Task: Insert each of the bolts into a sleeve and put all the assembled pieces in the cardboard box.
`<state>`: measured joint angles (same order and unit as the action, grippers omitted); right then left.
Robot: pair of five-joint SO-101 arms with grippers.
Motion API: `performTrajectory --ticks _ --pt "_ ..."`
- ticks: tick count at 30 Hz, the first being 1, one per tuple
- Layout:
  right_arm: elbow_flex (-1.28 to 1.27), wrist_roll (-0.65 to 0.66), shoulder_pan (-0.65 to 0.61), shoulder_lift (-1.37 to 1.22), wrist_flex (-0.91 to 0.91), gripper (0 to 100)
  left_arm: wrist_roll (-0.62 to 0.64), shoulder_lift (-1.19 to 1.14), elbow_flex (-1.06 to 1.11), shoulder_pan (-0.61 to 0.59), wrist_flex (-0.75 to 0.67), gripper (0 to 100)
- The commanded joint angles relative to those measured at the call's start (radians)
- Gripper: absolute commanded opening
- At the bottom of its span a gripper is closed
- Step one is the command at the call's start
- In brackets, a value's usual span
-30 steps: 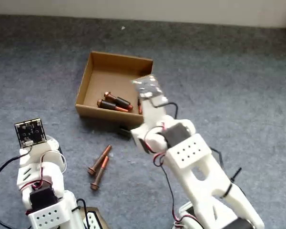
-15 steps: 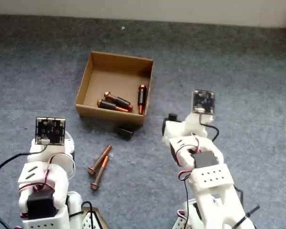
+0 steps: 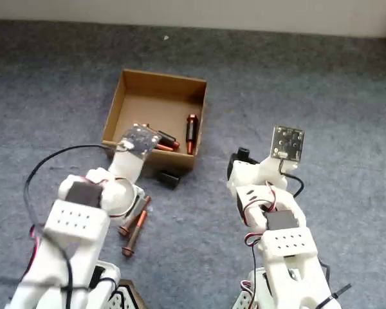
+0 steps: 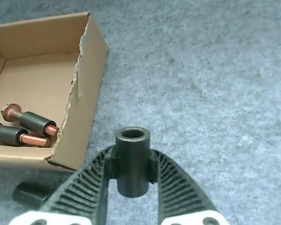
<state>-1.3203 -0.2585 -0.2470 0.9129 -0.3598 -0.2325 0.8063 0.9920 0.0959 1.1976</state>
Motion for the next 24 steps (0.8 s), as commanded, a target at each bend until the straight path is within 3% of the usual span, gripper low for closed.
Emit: performTrajectory --ticks 1,15,21,24 --pt "0.012 -0.009 0.010 0.033 0.025 0.4 -0.015 -0.266 -0.108 0.079 -0.018 20" --pt "0.012 -0.009 0.010 0.033 0.025 0.4 -0.011 -0.753 -0.289 0.111 -0.181 9" --pt "0.012 -0.009 0.010 0.033 0.025 0.4 -0.009 -0.858 -0.375 0.111 -0.176 1" --pt "0.012 -0.009 0.010 0.035 0.025 0.4 0.074 -0.857 -0.383 0.105 -0.176 1"
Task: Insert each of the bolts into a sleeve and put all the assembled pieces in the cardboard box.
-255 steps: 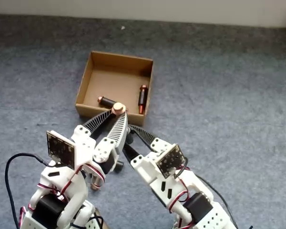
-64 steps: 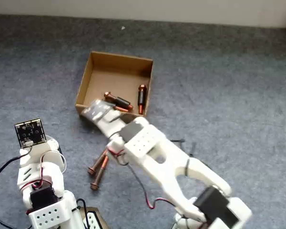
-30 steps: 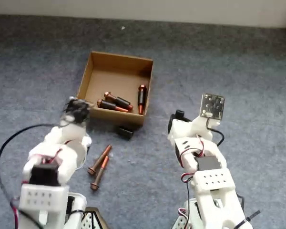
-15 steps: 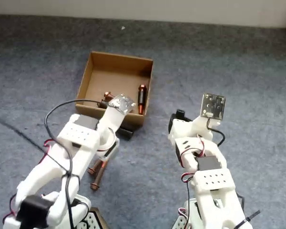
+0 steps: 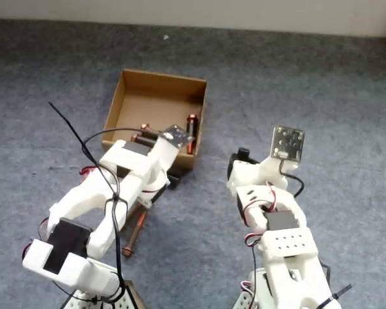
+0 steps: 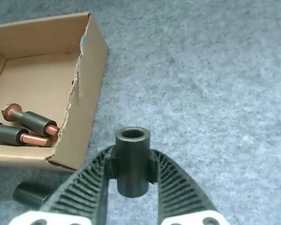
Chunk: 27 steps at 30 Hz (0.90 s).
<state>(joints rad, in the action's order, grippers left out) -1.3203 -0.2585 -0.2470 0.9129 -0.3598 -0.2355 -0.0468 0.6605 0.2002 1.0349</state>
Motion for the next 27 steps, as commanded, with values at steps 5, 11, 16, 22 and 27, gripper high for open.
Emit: performTrajectory --ticks 5,11,16,22,27 --pt "0.012 -0.009 0.010 0.036 0.025 0.4 0.244 0.114 -0.056 -0.107 0.006 1" --pt "0.012 -0.009 0.010 0.036 0.025 0.4 0.425 0.271 -0.038 -0.272 0.031 2" --pt "0.012 -0.009 0.008 0.038 0.024 0.4 0.434 0.306 -0.033 -0.412 0.118 17" --pt "0.012 -0.009 0.008 0.038 0.024 0.4 0.427 0.314 -0.054 -0.521 0.170 24" --pt "0.012 -0.009 0.008 0.038 0.024 0.4 0.170 0.314 -0.077 -0.570 0.186 24"
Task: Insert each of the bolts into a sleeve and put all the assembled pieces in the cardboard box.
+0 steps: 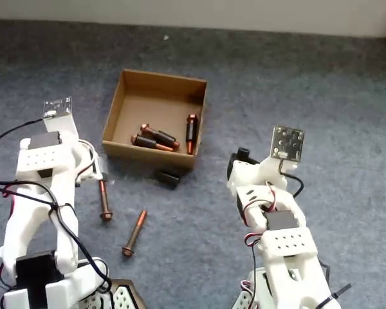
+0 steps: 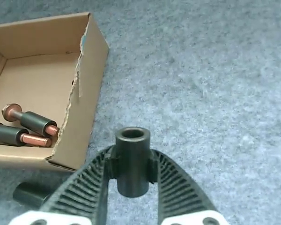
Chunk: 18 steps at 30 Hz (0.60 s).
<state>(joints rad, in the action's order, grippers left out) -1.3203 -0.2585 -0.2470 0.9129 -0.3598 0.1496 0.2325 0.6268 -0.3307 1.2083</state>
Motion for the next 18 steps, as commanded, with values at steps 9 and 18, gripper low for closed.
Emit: performTrajectory --ticks 9,18 --pt "0.012 -0.009 0.008 0.039 0.024 0.4 -1.123 0.035 -0.114 -0.160 0.011 24" --pt "0.012 -0.009 0.008 0.039 0.025 0.4 -1.508 0.028 -0.071 -0.067 -0.080 24"
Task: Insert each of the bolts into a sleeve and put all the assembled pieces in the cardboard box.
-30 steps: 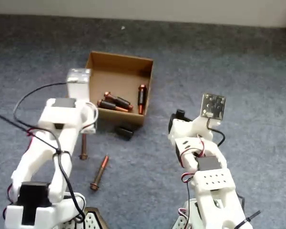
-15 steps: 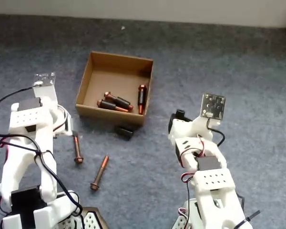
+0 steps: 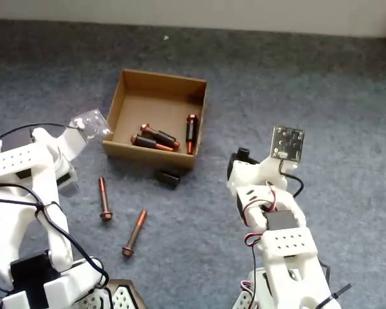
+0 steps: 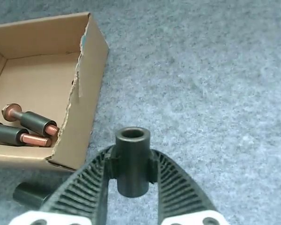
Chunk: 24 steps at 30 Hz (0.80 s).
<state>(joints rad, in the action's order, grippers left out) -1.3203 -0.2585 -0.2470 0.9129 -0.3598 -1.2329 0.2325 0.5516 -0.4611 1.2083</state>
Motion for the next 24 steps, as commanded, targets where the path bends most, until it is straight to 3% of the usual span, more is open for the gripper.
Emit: performTrajectory --ticks 1,9,16,20,24 --pt "0.012 -0.009 0.008 0.039 0.025 0.4 -0.149 0.028 0.033 0.079 -0.121 24" --pt "0.012 -0.005 0.008 0.039 0.025 0.4 -0.350 0.035 0.394 0.176 -0.491 24" --pt "0.019 -0.003 0.008 0.039 0.025 0.4 -0.405 0.035 0.490 0.194 -0.637 24" --pt "0.019 -0.003 0.008 0.039 0.025 0.4 -0.391 0.035 0.504 0.245 -0.637 24" --pt "0.019 -0.002 0.008 0.039 0.025 0.4 -0.201 0.035 0.493 0.331 -0.638 24"
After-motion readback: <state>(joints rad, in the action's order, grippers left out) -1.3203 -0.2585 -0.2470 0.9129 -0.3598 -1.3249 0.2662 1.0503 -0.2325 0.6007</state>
